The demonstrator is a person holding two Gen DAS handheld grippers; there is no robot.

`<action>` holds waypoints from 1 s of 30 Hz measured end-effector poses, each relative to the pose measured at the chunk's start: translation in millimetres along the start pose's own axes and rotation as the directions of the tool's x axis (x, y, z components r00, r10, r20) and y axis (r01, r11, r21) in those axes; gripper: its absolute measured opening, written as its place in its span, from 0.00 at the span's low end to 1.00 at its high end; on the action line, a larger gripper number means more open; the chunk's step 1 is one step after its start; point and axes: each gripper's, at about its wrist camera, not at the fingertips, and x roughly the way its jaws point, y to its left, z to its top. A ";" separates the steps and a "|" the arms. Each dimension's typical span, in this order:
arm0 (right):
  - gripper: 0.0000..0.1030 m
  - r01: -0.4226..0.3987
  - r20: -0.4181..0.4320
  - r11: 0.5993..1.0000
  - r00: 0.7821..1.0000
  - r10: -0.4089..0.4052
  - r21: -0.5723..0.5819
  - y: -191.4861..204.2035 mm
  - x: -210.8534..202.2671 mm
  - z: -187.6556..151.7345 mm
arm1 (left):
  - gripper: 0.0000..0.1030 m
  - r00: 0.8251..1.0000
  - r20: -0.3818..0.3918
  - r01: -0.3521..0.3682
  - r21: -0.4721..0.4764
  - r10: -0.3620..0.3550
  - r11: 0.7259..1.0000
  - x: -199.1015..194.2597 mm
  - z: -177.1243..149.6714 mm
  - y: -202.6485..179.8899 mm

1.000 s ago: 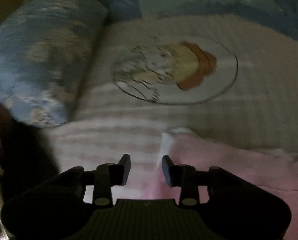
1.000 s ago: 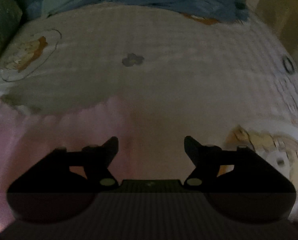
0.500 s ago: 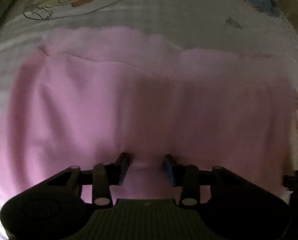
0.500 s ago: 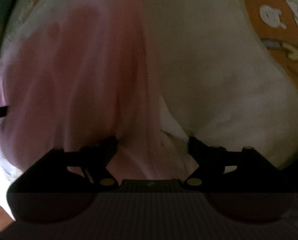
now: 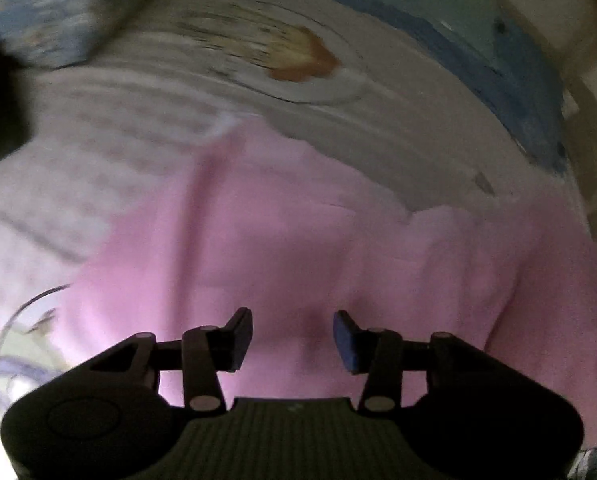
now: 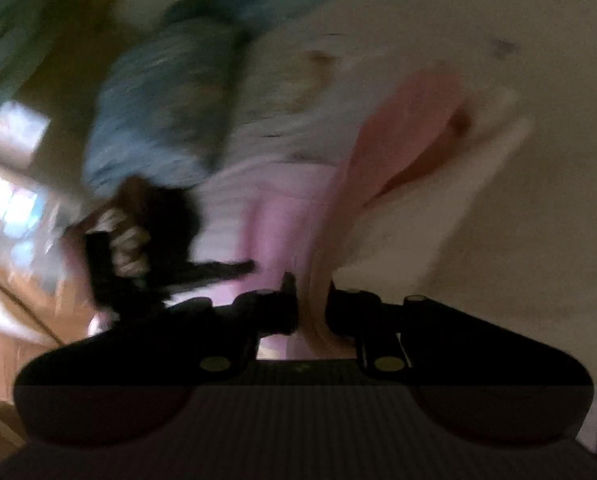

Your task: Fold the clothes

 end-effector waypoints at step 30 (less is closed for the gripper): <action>0.66 0.099 -0.070 0.907 0.988 -0.139 -0.408 175.5 243.8 34.4 | 0.51 0.978 0.209 -0.012 -0.066 0.026 0.998 -63.6 -14.1 100.9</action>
